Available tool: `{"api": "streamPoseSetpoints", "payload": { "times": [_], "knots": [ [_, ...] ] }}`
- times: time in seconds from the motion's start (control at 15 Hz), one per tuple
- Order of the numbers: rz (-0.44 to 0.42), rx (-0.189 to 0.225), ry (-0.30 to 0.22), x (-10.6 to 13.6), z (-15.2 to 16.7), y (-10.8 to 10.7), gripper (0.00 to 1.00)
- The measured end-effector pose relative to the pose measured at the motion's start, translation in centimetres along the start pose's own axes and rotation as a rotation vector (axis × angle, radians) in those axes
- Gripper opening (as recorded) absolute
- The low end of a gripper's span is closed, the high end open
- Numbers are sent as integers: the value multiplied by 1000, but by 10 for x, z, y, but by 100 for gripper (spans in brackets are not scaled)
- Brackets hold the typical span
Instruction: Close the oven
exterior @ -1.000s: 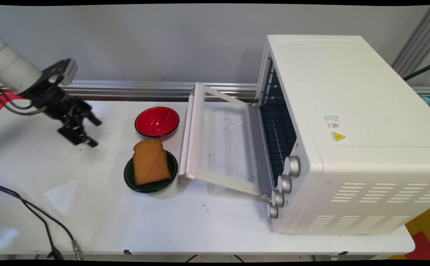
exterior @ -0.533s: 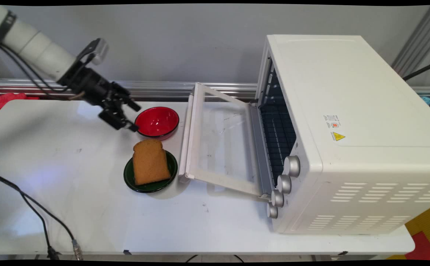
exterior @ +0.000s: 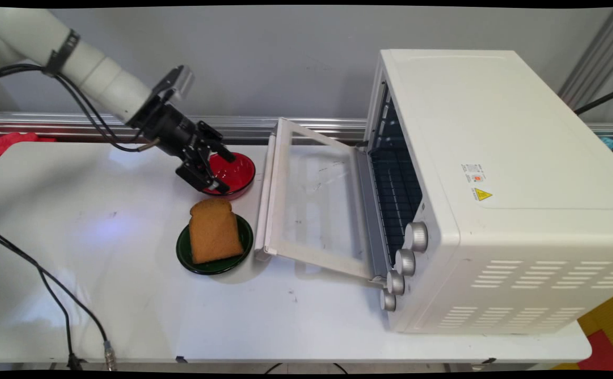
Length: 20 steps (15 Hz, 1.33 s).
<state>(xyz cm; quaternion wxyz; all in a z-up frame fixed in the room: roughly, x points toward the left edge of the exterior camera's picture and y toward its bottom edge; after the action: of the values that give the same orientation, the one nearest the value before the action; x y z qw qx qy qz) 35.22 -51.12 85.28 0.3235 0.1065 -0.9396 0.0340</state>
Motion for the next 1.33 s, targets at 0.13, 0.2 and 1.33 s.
{"api": "streamPoseSetpoints", "payload": {
  "times": [0.13, 0.2, 1.33],
  "knots": [
    [32, -10, -1, 1, 9, -3, 100],
    [49, -15, -2, 2, 14, -6, 100],
    [102, -39, -22, 1, 60, -25, 0]
  ]
}}
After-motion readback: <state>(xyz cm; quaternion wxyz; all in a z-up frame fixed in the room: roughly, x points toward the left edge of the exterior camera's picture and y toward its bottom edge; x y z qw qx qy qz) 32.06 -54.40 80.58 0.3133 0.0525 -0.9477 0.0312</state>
